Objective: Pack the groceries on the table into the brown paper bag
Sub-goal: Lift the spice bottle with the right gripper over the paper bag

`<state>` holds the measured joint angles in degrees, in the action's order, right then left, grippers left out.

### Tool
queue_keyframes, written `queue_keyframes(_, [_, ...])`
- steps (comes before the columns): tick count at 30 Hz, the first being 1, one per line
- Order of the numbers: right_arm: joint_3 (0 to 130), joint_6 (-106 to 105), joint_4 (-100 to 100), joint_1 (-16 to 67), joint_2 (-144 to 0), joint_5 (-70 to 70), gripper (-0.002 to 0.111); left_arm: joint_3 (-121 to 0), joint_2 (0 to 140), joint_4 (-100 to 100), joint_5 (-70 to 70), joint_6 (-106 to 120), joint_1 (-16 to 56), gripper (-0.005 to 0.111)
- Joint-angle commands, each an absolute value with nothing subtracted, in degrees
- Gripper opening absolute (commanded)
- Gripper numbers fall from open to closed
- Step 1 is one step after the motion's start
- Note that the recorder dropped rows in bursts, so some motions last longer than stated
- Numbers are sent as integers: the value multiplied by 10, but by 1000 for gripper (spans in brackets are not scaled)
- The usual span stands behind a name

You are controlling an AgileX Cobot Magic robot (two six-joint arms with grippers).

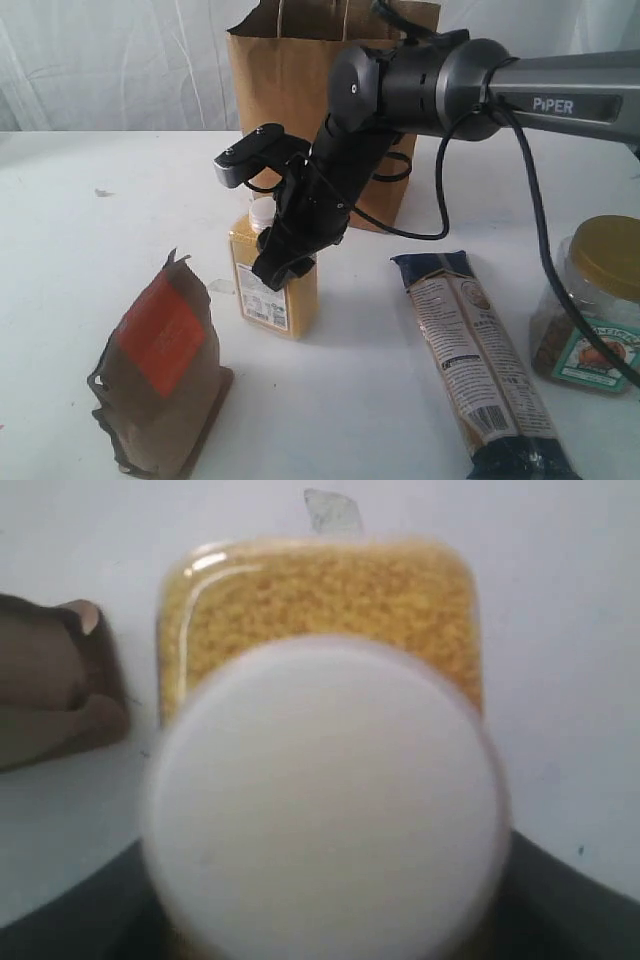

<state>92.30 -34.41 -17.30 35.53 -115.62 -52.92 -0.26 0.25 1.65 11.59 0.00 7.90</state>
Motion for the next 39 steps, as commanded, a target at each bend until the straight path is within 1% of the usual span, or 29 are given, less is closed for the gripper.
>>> queue_keyframes(1, [925, -305, -179, 355, -1103, -572, 14, 0, 0, 17, 115, 0, 82, 0])
queue_keyframes(8, [925, -231, -179, 355, -1007, -695, 12, 0, 0, 17, 115, 0, 82, 0])
queue_keyframes(14, [925, -198, -173, 355, -904, -695, 4, 0, 0, 17, 115, 0, 82, 0])
queue_keyframes(17, [925, -173, -131, 355, -854, -684, 0, 0, 0, 17, 115, 0, 82, 0])
queue_keyframes(21, [925, -108, -36, 354, -801, -600, 0, 0, 0, 17, 115, 0, 82, 0])
queue_keyframes(25, [925, 0, 66, 354, -761, -442, 0, 0, 0, 17, 115, 0, 82, 0])
queue_keyframes(30, [925, 99, 170, 354, -774, -304, 0, 0, 0, 17, 115, 0, 82, 0])
queue_keyframes(33, [925, 214, 261, 336, -795, -238, 0, 0, 0, 17, 115, 0, 82, 0])
queue_keyframes(36, [925, 317, 321, 312, -810, -194, 0, 0, 0, 17, 115, 0, 82, 0])
queue_keyframes(39, [925, 375, 362, 291, -823, -205, 0, 0, 0, 17, 115, 0, 82, 0])
